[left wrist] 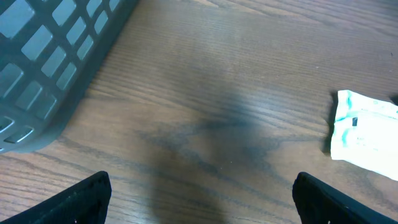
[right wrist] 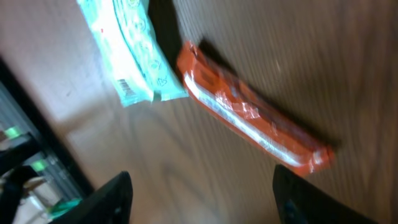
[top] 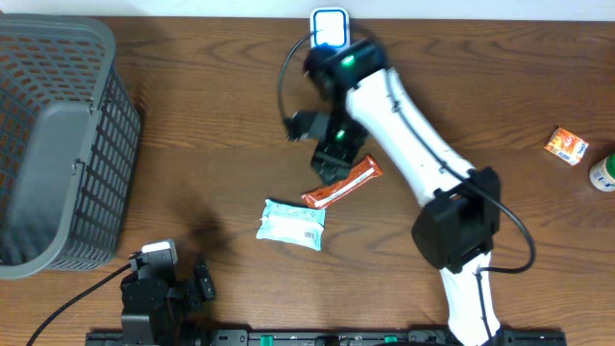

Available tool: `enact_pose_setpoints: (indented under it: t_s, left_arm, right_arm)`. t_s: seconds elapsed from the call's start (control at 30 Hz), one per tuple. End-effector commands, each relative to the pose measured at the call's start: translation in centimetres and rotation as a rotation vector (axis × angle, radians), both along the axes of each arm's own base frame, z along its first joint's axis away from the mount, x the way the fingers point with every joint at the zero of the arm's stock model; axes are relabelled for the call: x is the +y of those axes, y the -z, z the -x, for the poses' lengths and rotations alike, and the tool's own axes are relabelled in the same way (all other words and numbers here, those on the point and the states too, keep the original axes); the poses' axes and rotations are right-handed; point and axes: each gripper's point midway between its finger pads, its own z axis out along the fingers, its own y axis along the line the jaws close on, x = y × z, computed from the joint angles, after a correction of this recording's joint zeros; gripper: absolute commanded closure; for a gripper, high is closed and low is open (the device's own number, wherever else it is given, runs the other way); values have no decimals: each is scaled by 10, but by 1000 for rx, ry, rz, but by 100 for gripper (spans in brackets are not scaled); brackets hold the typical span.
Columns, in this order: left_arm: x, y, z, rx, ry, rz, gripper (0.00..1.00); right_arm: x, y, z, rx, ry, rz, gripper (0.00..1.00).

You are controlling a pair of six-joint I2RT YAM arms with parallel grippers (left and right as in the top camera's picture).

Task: Scan the item barcode
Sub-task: 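Reach the right gripper down onto the orange snack bar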

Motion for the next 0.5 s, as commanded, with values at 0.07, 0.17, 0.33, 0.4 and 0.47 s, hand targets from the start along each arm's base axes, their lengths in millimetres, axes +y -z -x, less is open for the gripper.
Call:
enact_pose_setpoints:
  t_s: [0.07, 0.17, 0.33, 0.4, 0.47]
  left_arm:
    - [-1, 2, 1, 7, 0, 13, 6]
    - [-1, 2, 1, 7, 0, 13, 6]
    - [-1, 2, 1, 7, 0, 13, 6]
    - [-1, 2, 1, 6, 0, 13, 6]
    - [-1, 2, 1, 7, 0, 13, 6]
  right_arm:
    - [-11, 60, 7, -33, -116, 138, 1]
    - [-20, 86, 8, -47, -100, 184, 1]
    - [-19, 112, -4, -120, -74, 185, 1]
    - [-14, 115, -9, -146, -73, 168, 1]
    - [-11, 115, -13, -164, -71, 155, 1]
